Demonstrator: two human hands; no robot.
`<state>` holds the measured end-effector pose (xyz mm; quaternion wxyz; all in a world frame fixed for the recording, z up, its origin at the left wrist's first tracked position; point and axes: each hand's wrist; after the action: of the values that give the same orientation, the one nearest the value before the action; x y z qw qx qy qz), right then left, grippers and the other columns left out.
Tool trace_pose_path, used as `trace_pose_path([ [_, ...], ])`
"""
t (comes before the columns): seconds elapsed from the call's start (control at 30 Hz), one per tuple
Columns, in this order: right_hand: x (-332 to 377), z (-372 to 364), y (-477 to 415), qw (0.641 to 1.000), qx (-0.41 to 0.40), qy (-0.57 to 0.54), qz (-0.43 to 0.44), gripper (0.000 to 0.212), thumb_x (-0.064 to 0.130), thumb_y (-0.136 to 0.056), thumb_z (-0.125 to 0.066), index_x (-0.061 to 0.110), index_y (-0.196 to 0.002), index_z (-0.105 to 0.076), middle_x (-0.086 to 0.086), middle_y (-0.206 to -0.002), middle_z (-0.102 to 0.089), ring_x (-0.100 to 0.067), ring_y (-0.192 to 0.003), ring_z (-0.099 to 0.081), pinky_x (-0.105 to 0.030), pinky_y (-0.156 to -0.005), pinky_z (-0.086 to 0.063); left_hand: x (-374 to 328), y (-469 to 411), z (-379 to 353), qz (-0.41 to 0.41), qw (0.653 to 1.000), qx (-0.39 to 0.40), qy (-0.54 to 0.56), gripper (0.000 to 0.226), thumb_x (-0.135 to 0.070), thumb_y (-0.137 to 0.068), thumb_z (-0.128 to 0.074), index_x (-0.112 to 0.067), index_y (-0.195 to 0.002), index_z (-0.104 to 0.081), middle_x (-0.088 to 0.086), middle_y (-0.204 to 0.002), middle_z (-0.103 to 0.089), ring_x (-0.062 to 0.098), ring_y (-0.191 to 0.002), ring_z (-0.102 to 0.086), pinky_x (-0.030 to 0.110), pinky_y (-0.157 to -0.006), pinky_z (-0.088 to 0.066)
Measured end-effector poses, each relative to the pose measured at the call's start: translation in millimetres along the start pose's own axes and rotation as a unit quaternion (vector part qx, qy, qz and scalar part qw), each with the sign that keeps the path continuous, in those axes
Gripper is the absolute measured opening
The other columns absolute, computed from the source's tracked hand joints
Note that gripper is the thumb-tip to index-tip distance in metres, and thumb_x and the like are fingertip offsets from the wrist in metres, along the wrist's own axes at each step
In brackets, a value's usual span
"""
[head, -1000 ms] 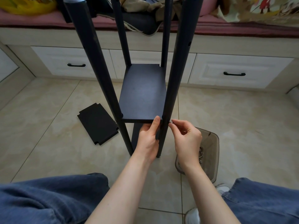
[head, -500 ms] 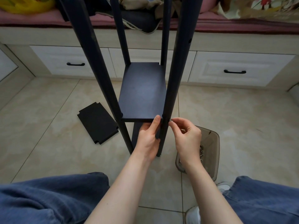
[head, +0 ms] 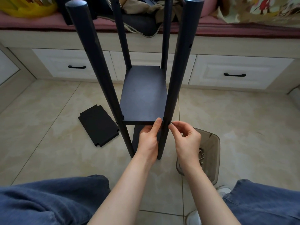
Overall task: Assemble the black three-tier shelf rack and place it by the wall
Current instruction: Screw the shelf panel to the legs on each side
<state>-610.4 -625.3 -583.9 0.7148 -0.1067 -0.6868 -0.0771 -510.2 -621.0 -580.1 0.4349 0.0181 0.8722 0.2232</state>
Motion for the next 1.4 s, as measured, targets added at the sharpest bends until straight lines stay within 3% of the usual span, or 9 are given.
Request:
trace_pose_path([
  [0.2, 2, 1, 1, 0.999, 0.004, 0.033, 0.028, 0.017, 0.013, -0.086, -0.076, 0.029, -0.087, -0.071, 0.013, -0.081, -0.072, 0.0, -0.082, -0.067, -0.012, -0.074, -0.052, 0, 0, 1, 0.002, 1.0, 0.003, -0.001, 0.015, -0.027, -0.097, -0.063, -0.016, -0.105, -0.07, -0.002, -0.097, -0.079, 0.006, -0.088, -0.075, 0.012, -0.055, -0.054],
  [0.33, 2, 3, 0, 0.997, 0.01, 0.052, 0.049, 0.015, 0.011, -0.084, -0.077, 0.024, -0.087, -0.072, 0.016, -0.078, -0.071, 0.001, -0.077, -0.067, -0.008, -0.07, -0.048, 1, -2, 4, 0.009, 1.0, 0.019, -0.012, 0.021, -0.034, -0.091, -0.065, -0.02, -0.105, -0.07, -0.003, -0.1, -0.078, 0.007, -0.094, -0.074, 0.024, -0.072, -0.051],
  [0.47, 1, 3, -1, 0.999, 0.012, 0.033, 0.024, 0.014, 0.011, -0.086, -0.076, 0.025, -0.087, -0.073, 0.016, -0.077, -0.072, 0.0, -0.081, -0.069, -0.012, -0.073, -0.052, 2, -4, 6, -0.009, 1.0, 0.022, -0.013, 0.032, -0.038, -0.082, -0.068, -0.017, -0.106, -0.07, 0.001, -0.102, -0.077, 0.012, -0.097, -0.074, 0.018, -0.066, -0.056],
  [0.6, 3, 3, -2, 1.0, 0.013, 0.007, 0.004, 0.014, 0.008, -0.086, -0.075, 0.023, -0.086, -0.073, 0.01, -0.08, -0.074, -0.004, -0.081, -0.07, -0.016, -0.076, -0.054, 3, -5, 7, -0.007, 0.999, 0.025, -0.037, 0.033, -0.041, -0.081, -0.068, -0.02, -0.106, -0.07, -0.002, -0.103, -0.077, 0.009, -0.098, -0.073, 0.024, -0.075, -0.049],
  [0.73, 4, 2, 0, 1.0, 0.012, -0.009, -0.005, 0.015, 0.007, -0.086, -0.074, 0.022, -0.087, -0.073, 0.008, -0.082, -0.074, -0.005, -0.082, -0.07, -0.017, -0.078, -0.055, 2, -4, 7, -0.009, 0.999, 0.025, -0.04, 0.033, -0.04, -0.084, -0.066, -0.018, -0.11, -0.069, -0.001, -0.105, -0.077, 0.009, -0.099, -0.073, 0.017, -0.067, -0.054],
  [0.93, 3, 4, -1, 0.995, 0.019, 0.075, 0.063, 0.015, 0.01, -0.085, -0.076, 0.024, -0.084, -0.073, 0.015, -0.077, -0.072, -0.004, -0.076, -0.068, -0.011, -0.07, -0.05, 1, -3, 7, -0.001, 0.999, 0.016, -0.032, 0.018, -0.029, -0.098, -0.061, -0.016, -0.109, -0.068, -0.003, -0.1, -0.078, 0.006, -0.092, -0.074, 0.012, -0.059, -0.054],
  [1.03, 0, 6, -3, 0.986, 0.024, 0.128, 0.108, 0.006, 0.012, -0.086, -0.076, 0.018, -0.086, -0.076, 0.008, -0.078, -0.072, -0.008, -0.075, -0.066, -0.02, -0.071, -0.053, 1, -5, 7, 0.001, 0.999, 0.018, -0.035, 0.016, -0.029, -0.098, -0.061, -0.017, -0.106, -0.068, -0.004, -0.099, -0.078, 0.007, -0.094, -0.074, 0.017, -0.063, -0.055],
  [1.2, -4, 7, -5, 0.974, 0.022, 0.168, 0.15, 0.002, 0.015, -0.087, -0.076, 0.015, -0.088, -0.077, 0.002, -0.078, -0.073, -0.013, -0.074, -0.067, -0.036, -0.071, -0.056, 2, -7, 7, 0.002, 0.999, 0.033, -0.041, 0.015, -0.033, -0.095, -0.062, -0.021, -0.101, -0.069, -0.007, -0.095, -0.078, 0.003, -0.09, -0.074, 0.029, -0.075, -0.043],
  [1.4, -3, 11, -10, 0.969, 0.034, 0.18, 0.167, 0.001, 0.016, -0.087, -0.076, 0.017, -0.086, -0.076, 0.004, -0.076, -0.071, -0.011, -0.071, -0.065, -0.035, -0.069, -0.055, 4, -7, 7, -0.001, 0.999, 0.045, -0.029, 0.023, -0.04, -0.082, -0.067, -0.024, -0.098, -0.071, -0.008, -0.098, -0.078, 0.004, -0.093, -0.073, 0.032, -0.077, -0.042],
])
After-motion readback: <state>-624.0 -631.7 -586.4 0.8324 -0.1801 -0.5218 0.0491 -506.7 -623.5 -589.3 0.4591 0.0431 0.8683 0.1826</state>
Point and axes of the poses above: each hand's wrist, its own y-axis away from the middle knuckle, its own z-axis out of the back of the hand, x = y × z
